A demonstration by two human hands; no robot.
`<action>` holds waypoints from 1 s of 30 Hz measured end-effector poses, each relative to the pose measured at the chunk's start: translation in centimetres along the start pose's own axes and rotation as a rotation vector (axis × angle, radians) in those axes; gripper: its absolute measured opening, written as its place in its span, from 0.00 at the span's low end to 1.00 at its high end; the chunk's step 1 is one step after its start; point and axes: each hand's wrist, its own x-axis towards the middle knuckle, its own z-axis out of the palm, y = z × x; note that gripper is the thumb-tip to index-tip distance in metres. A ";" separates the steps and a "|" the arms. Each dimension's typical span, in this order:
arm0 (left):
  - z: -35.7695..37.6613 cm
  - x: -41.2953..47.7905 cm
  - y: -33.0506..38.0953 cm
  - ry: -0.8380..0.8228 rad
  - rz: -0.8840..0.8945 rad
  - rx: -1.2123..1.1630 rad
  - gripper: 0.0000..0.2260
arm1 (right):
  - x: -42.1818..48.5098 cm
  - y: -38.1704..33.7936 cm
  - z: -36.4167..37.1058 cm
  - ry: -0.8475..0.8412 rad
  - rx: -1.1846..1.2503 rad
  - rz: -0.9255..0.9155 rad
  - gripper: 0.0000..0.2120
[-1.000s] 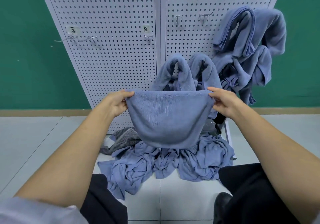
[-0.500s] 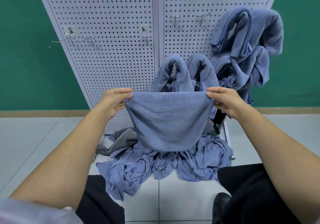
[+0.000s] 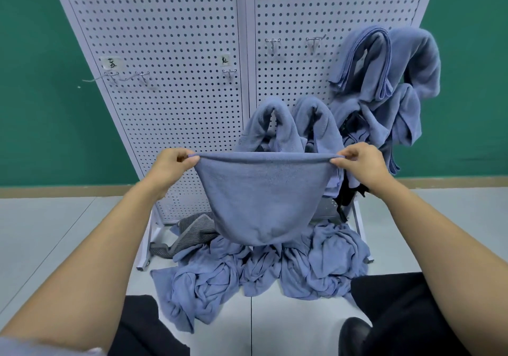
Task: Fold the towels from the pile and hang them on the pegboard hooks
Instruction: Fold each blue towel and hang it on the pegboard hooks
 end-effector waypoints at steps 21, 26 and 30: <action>7.9 -1.5 6.8 -0.020 -0.171 -0.639 0.03 | -1.4 -9.2 4.8 -0.200 0.865 0.347 0.02; 9.7 -2.2 7.9 -0.050 -0.109 -0.571 0.05 | -2.1 -10.5 6.1 -0.145 0.790 0.268 0.03; 9.5 -2.1 7.7 -0.079 -0.065 -0.579 0.08 | -2.3 -10.2 5.8 -0.215 0.837 0.201 0.07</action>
